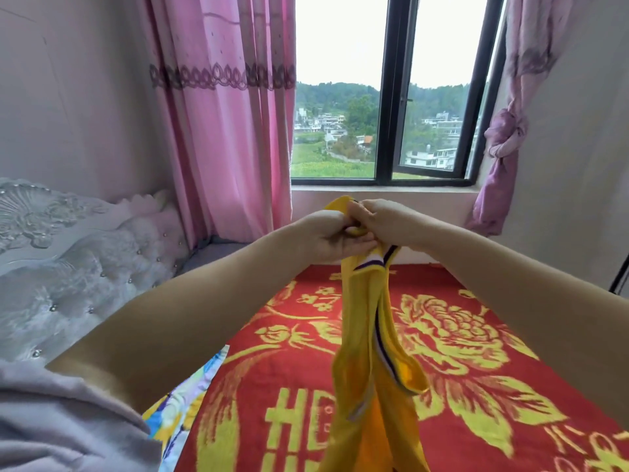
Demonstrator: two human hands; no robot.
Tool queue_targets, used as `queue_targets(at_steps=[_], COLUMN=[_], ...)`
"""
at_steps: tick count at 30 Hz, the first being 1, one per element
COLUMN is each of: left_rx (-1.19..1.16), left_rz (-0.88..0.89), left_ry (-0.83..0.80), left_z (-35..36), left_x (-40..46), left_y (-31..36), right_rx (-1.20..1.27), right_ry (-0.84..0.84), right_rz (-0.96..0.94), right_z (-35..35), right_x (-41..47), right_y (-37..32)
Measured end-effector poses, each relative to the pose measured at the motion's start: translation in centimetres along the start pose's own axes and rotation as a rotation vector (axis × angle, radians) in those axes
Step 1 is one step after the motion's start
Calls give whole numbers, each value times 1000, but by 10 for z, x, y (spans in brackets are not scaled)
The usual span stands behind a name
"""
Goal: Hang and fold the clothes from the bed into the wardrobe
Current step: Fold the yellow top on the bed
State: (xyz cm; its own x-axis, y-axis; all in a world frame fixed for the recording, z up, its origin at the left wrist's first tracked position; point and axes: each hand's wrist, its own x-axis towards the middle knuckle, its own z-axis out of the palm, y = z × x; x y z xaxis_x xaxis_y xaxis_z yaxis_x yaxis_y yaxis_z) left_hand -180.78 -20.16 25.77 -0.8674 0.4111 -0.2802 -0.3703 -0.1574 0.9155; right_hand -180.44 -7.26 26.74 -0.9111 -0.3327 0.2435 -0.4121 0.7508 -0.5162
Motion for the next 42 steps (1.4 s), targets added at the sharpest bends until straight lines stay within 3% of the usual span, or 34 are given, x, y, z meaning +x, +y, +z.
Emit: queue_targets(at_steps=[3,7,9,11,12,14,17,25,29,35,38,42], left_rx=[-58,145,556,1161,1373,1572,1371,1297,1235,1549,1704,1653], left_rz=[32,129,431,820,913,770,473,376,434,598,678,922], left_ry=[-9,-56,58,245,244,123,-45,-185,-164,106,280,488], left_z=[7,0,-7,-16,-19,-18,-19,-16,-12,-12,-16,-9], left_x=[-5,-13,-11,-10,-12,-15,-13,-8,6,76,100,104], left_y=[1,4,5,6,8,11,15,42,44,18,24,53], right_rx=[257,279,313,307,302,334,409,180,133,-279,-309,-406], right_ry=[-297,-324,-302,-308,-326,-396,-515,-637,-489,-177,42,403], right_rz=[-9,-11,29,65,59,12,8,175,204,269,206,56], right_z=[-7,-14,-21,-30,-34,-40,-52,-78,-81,-22,-7,-30], right_x=[-11,-14,-15,-17,-18,-20,-27,-40,-38,0,20,47], right_y=[0,24,35,43,44,42,37,48,65,107,127,125])
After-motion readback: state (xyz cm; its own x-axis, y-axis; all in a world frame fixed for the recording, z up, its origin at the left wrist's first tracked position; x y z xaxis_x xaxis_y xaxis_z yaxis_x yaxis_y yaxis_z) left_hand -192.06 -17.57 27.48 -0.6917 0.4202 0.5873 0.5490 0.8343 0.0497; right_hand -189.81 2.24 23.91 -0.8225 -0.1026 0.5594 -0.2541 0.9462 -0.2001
